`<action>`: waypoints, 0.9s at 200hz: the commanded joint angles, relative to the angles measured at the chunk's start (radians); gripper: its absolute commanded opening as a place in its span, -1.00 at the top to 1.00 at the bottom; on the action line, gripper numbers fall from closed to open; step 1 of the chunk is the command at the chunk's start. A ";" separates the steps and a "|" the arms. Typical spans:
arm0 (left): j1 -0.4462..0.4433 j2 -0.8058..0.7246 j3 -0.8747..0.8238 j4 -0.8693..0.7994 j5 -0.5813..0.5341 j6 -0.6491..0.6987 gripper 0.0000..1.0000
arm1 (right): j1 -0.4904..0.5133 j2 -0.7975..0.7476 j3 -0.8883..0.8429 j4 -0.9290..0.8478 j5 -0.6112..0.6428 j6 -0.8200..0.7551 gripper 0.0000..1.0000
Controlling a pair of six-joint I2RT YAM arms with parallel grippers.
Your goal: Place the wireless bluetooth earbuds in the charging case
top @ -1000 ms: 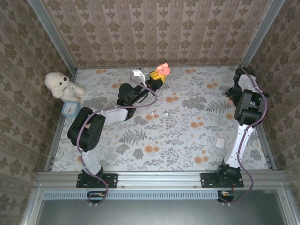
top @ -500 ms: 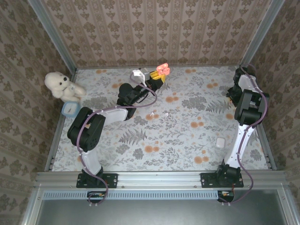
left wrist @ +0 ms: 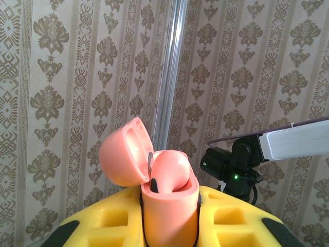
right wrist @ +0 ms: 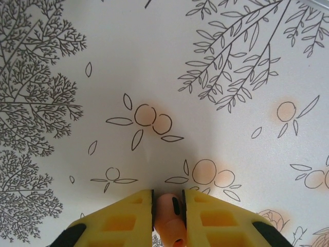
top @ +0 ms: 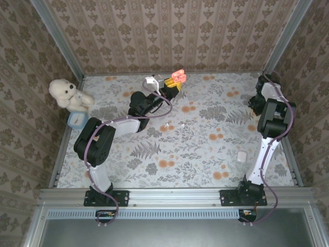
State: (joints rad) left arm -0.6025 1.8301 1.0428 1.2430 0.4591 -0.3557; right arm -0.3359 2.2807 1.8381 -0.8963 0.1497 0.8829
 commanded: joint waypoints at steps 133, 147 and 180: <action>0.036 -0.231 -0.233 0.040 0.016 0.030 1.00 | 0.352 -0.523 -0.421 0.244 -0.061 0.014 0.66; 0.040 -0.265 -0.268 0.031 0.028 0.036 1.00 | 0.417 -0.591 -0.451 0.276 -0.053 0.023 0.66; 0.040 -0.366 -0.341 -0.025 0.078 0.058 1.00 | 0.577 -0.758 -0.517 0.353 0.000 0.033 0.66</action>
State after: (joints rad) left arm -0.5667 1.5524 0.7441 1.2297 0.4786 -0.3351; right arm 0.1501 1.6600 1.3697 -0.6258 0.1028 0.8955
